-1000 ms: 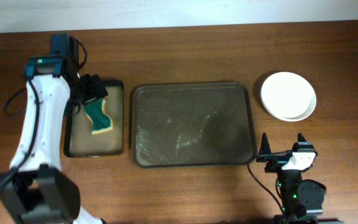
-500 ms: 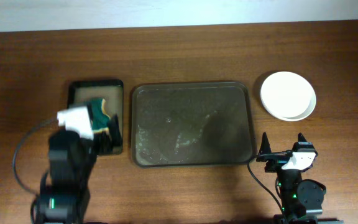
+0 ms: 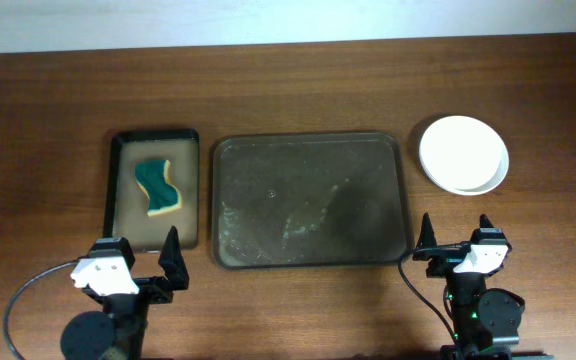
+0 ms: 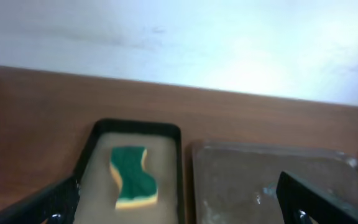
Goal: Clean dirty plates on tray and stack at the side
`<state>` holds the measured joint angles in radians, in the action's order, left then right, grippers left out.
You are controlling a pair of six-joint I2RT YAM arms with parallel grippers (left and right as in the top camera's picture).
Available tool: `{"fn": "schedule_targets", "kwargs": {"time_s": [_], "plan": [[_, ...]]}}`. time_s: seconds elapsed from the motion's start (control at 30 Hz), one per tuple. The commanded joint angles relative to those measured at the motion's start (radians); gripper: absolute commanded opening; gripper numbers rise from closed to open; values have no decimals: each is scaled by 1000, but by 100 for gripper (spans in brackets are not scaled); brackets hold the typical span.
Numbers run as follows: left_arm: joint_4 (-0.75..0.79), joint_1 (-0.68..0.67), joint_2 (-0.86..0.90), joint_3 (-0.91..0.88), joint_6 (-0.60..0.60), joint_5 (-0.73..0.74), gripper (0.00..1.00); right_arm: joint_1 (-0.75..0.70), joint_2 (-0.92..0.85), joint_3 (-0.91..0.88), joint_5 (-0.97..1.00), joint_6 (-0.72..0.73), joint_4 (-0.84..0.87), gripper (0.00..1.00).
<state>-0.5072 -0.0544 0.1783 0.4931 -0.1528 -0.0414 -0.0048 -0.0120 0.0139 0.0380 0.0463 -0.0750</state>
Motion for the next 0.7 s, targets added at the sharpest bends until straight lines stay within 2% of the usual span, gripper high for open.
{"fn": "schedule_targets", "kwargs": {"time_s": [0.0,0.1,0.37,0.67], "plan": [[72,-1,-67,-93,16,5,100,4,7,-8,15,4,-3,98],[129,-1,-107,-144,15,32,99,4,7,-8,15,3,-3,98],[470,1,-174,-324,16,31,99,4,7,-8,15,4,-3,99],[671,3,-174,-475,16,34,99,4,7,-8,15,4,-3,98]]}}
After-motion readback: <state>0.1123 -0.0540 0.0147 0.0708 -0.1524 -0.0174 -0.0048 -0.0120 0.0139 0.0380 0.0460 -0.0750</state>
